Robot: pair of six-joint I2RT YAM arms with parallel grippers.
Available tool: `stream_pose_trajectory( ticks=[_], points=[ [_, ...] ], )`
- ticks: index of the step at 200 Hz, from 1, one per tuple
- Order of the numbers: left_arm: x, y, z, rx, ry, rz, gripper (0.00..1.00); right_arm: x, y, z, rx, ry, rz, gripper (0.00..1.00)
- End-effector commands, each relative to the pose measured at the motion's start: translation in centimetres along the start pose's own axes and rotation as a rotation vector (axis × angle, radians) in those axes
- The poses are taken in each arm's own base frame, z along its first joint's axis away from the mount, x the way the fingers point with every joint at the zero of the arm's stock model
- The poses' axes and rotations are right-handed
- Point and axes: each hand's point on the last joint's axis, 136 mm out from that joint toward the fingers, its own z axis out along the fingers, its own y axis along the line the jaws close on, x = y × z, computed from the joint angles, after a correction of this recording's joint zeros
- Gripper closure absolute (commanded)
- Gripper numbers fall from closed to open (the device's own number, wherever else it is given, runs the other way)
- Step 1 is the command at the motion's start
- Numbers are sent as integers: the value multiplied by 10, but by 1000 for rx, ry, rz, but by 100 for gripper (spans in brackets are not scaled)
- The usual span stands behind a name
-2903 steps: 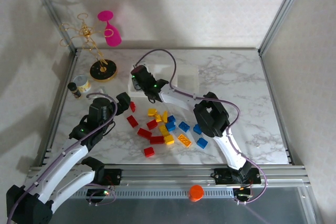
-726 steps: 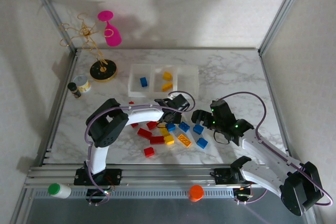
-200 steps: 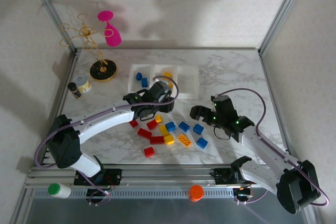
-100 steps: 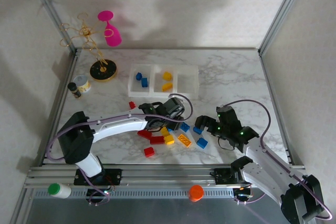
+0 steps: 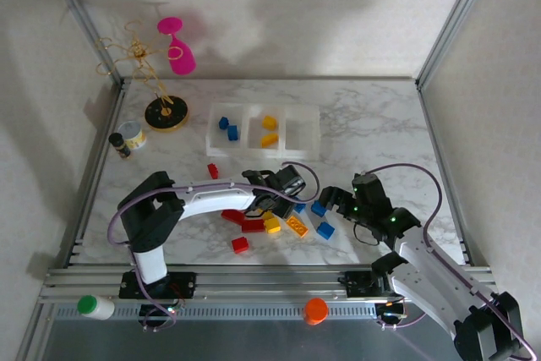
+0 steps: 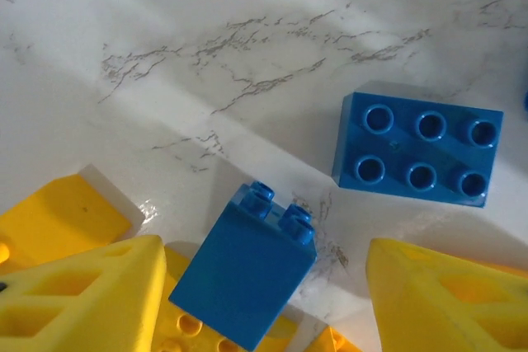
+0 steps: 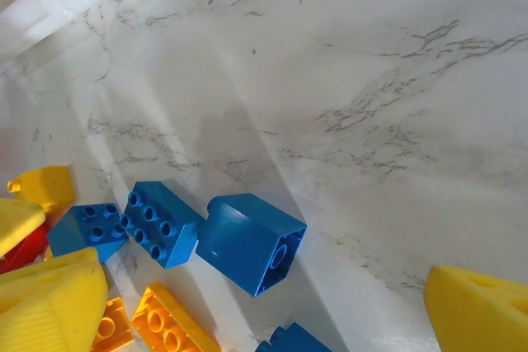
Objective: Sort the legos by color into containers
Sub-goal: Pick up the lego from the middle-left of the table.
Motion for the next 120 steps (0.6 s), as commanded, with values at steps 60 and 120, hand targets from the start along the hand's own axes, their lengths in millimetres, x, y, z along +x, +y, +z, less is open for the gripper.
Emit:
stream_pose_trajectory(
  ticks=[60,120],
  points=[
    [7,17,21,-70,52,19,47,0,-6,-1,26,-7,13,1],
    [0,31,18,-78,43,-7,65,-3,-5,-2,30,-12,9,1]
  ],
)
